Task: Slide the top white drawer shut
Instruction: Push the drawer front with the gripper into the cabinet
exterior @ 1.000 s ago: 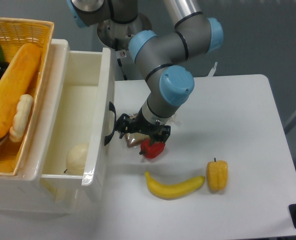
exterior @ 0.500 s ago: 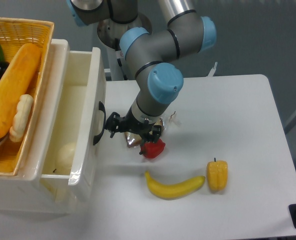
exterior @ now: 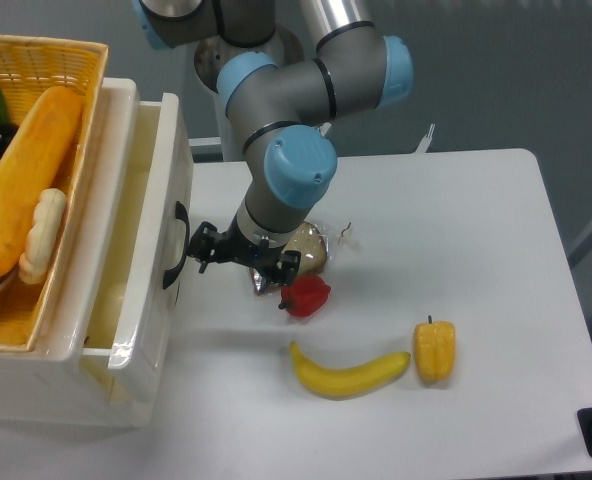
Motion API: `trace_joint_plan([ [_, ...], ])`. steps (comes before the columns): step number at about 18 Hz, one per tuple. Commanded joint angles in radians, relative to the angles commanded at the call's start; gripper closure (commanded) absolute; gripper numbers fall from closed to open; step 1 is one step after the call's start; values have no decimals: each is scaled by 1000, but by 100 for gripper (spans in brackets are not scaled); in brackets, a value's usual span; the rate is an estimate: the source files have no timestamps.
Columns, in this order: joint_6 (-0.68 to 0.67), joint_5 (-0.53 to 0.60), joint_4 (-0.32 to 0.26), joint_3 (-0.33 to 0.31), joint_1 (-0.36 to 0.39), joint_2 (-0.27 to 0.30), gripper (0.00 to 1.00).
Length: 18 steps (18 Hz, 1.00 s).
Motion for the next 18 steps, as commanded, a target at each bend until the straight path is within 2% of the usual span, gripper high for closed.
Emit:
trace_joint_plan([
  [18,-41,2,-3,-2,-38,9,0],
])
